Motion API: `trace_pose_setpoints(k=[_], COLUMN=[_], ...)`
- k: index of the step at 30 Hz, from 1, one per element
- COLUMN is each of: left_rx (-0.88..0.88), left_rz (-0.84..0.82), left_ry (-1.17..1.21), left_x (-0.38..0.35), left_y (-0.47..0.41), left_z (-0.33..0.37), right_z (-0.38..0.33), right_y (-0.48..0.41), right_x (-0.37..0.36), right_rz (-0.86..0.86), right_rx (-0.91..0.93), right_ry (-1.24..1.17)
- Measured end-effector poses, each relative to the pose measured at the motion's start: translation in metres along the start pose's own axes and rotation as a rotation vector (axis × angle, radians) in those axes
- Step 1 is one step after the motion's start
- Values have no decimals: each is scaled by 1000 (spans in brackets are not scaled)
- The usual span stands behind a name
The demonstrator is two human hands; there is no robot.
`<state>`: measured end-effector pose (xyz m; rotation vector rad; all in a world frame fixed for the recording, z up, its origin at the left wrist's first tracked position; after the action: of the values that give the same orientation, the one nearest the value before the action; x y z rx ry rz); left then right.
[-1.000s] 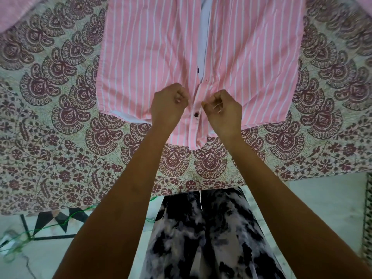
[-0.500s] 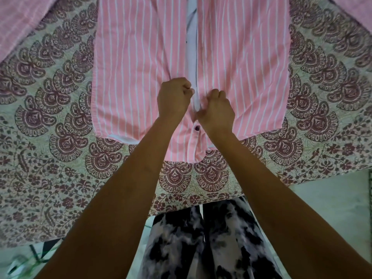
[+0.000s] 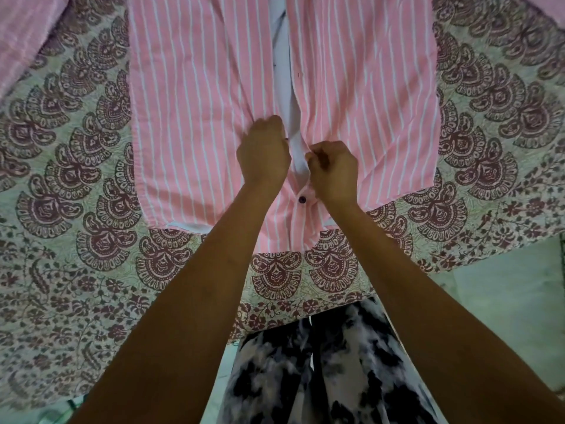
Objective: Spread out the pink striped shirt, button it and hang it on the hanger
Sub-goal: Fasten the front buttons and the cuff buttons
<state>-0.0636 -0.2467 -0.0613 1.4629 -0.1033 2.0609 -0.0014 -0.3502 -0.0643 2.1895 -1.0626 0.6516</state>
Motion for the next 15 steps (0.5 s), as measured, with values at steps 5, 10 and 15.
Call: trace_pose_setpoints(k=[5, 10, 15], left_rx=[60, 61, 55], left_rz=[-20, -58, -44], left_ry=[272, 458, 390], left_x=[6, 8, 7], left_y=[-6, -3, -2], left_z=[-6, -3, 1], right_z=[-2, -5, -9], right_y=[1, 5, 6], right_x=[-6, -12, -15], right_rz=[11, 63, 97], right_rx=[-175, -353, -374], right_ry=[-235, -446, -555])
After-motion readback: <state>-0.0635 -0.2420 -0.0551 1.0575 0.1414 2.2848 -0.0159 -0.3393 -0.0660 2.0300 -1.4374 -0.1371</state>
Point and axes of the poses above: each hand's wrist, its own y-axis away from the middle knuckle, its own x-axis out of the back of the hand, z = x × y, the point moved 1 cm from there along -y, towards the middle knuckle, and after that the axes turned 5 degrees about z, right-handed, at the moved point
